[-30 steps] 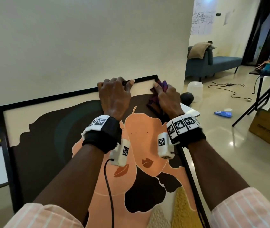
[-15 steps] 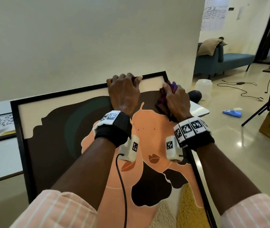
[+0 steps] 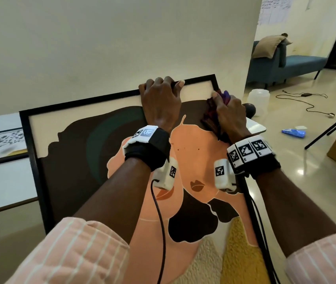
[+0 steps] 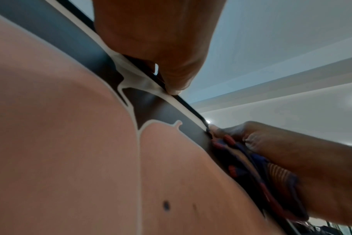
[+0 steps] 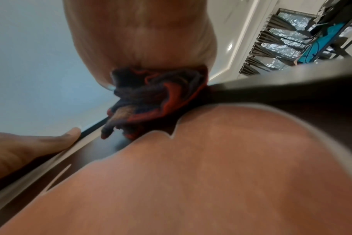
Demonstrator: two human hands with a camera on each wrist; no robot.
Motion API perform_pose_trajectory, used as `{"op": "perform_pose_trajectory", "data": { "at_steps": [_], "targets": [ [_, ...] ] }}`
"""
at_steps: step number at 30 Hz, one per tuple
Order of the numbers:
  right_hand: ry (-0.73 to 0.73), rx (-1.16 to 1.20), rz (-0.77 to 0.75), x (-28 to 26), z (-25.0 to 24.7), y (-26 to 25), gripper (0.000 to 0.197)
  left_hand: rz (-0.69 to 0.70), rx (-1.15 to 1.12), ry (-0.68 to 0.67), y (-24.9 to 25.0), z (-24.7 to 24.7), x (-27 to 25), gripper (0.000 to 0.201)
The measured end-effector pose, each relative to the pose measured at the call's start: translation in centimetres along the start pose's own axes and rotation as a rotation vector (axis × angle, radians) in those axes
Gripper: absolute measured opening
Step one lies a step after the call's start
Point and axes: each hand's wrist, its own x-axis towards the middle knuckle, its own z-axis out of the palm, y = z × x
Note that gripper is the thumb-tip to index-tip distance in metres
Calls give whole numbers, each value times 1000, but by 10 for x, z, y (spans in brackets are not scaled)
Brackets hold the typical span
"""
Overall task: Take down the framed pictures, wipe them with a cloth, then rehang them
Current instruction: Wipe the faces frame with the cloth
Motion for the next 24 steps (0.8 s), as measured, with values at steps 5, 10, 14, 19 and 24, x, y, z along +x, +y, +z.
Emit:
{"op": "perform_pose_trajectory", "data": {
  "at_steps": [5,10,14,19,24],
  "targets": [
    [-11,45,19,-2,-9,-5,60,14,14,-20,6,1,1,46],
    [41,-37,16,-31,-6,28,57,11,24,-10,3,4,2,47],
    [13,-9,29,-29,-9,28,55,14,16,-35,7,5,2,44],
    [55,-38,17,-42,-3,39,51,23,22,-44,-5,10,3,44],
    [56,-92,74,-64,-2,61,49,8,34,-77,-6,16,4,43]
  ]
}}
